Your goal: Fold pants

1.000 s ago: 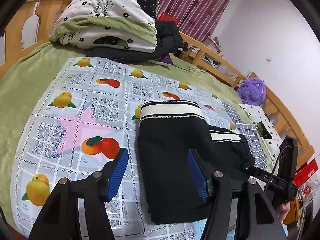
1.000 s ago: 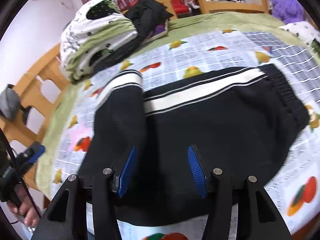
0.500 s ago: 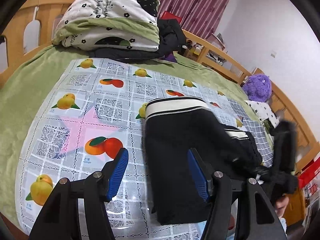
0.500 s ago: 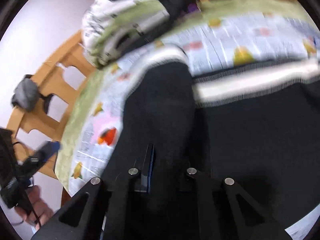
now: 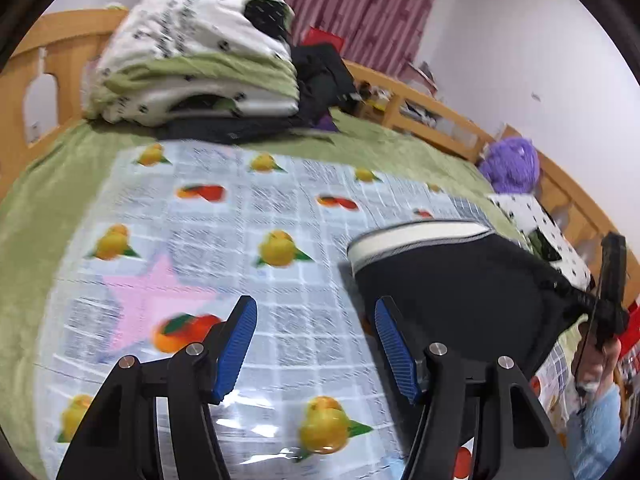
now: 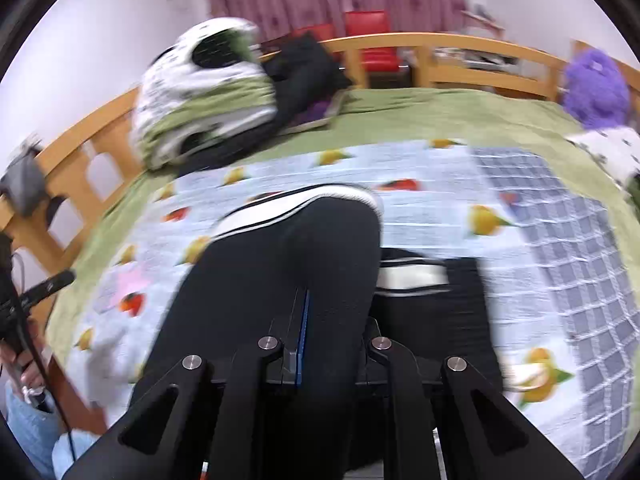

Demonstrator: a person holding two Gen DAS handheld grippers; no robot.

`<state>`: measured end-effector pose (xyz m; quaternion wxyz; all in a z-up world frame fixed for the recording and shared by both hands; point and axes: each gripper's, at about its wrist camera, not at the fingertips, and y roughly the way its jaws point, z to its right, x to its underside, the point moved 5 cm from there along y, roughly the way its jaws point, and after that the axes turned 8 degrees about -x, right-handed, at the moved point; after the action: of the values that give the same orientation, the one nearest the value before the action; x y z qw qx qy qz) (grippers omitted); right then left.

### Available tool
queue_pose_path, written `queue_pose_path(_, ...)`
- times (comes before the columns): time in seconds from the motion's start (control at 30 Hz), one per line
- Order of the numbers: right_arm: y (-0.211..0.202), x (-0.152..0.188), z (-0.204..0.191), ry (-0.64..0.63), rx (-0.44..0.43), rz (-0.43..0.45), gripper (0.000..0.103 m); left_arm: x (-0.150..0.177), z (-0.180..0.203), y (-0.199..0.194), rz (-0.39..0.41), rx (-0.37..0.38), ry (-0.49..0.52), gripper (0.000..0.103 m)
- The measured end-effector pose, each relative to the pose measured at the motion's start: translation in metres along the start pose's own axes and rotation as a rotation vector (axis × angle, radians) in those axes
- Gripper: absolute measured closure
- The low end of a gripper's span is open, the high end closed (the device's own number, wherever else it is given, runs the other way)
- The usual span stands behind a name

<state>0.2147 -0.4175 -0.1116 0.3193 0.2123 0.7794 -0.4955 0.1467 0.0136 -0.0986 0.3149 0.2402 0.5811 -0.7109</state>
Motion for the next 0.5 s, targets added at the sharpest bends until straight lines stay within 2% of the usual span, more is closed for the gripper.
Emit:
queue_pose_path(0.07,0.007,0.008,0.036,0.046,0.047,-0.017,0.090,0.011,0.023,0.020,-0.047,0.050,0.017,0.044)
queue_pose_path(0.13,0.030,0.031,0.074,0.093,0.137,-0.106,0.089,0.021,0.045,0.037,-0.094,0.087,0.038,0.044)
queue_pose_path(0.17,0.037,0.040,0.082,0.099,0.146,-0.131,0.089,0.027,0.057,0.044,-0.118,0.107,0.054,0.044)
queue_pose_path(0.2,0.038,0.048,0.088,0.100,0.130,-0.120,0.087,0.033,0.065,0.049,-0.133,0.122,0.067,0.044)
queue_pose_path(0.3,0.019,0.051,0.091,0.091,0.166,-0.081,0.069,0.052,0.089,0.057,-0.188,0.166,0.113,0.044)
queue_pose_path(0.43,-0.014,0.060,0.079,0.092,0.142,0.003,0.069,0.082,0.110,0.053,-0.240,0.213,0.215,0.044)
queue_pose_path(0.5,-0.018,0.071,0.072,0.051,0.167,0.014,0.067,0.096,0.117,0.050,-0.271,0.236,0.251,0.044)
